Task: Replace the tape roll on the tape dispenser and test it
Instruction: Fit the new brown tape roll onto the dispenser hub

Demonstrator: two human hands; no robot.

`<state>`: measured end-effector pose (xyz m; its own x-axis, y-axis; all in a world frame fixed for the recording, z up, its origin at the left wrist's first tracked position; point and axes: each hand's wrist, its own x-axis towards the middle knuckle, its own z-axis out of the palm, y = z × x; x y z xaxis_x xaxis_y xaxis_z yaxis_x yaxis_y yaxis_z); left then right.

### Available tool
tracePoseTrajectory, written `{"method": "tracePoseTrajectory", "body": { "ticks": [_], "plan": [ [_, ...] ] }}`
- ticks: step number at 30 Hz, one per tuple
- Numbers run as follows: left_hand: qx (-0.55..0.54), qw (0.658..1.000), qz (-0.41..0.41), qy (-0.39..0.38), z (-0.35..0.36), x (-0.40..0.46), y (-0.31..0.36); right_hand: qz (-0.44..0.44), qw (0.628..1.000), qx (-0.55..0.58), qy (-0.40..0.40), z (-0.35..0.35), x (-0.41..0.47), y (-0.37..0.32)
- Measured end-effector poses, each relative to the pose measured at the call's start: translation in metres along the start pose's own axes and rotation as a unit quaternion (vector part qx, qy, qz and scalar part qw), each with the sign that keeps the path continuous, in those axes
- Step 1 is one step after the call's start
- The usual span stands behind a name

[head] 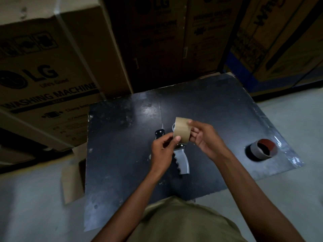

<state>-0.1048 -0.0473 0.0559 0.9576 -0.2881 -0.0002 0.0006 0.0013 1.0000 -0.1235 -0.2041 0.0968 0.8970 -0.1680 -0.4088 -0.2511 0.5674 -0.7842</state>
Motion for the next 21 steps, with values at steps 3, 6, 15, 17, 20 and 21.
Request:
{"method": "tracePoseTrajectory", "body": {
  "ticks": [3, 6, 15, 17, 20, 21],
  "plan": [
    [0.004, 1.0, 0.01, 0.0, -0.004, -0.001, -0.001, -0.012, 0.997, -0.067, -0.046, -0.001, -0.003, 0.001],
    [0.014, 1.0, 0.017, 0.009, -0.006, -0.001, 0.0, -0.035, 0.993, -0.091, -0.067, -0.002, -0.007, 0.003],
    [-0.019, 1.0, 0.003, 0.007, -0.007, -0.003, 0.015, -0.078, 0.983, -0.169, 0.01, -0.001, -0.013, 0.015],
    [-0.014, 1.0, 0.004, 0.007, -0.005, -0.004, 0.015, -0.063, 0.985, -0.159, 0.017, -0.001, -0.012, 0.017],
    [-0.02, 1.0, -0.009, 0.019, -0.005, -0.003, 0.016, -0.037, 0.989, -0.144, 0.0, -0.004, -0.009, 0.018],
    [-0.02, 1.0, -0.012, 0.022, -0.006, -0.002, 0.015, -0.035, 0.99, -0.134, -0.008, -0.006, -0.009, 0.018]
  ]
}}
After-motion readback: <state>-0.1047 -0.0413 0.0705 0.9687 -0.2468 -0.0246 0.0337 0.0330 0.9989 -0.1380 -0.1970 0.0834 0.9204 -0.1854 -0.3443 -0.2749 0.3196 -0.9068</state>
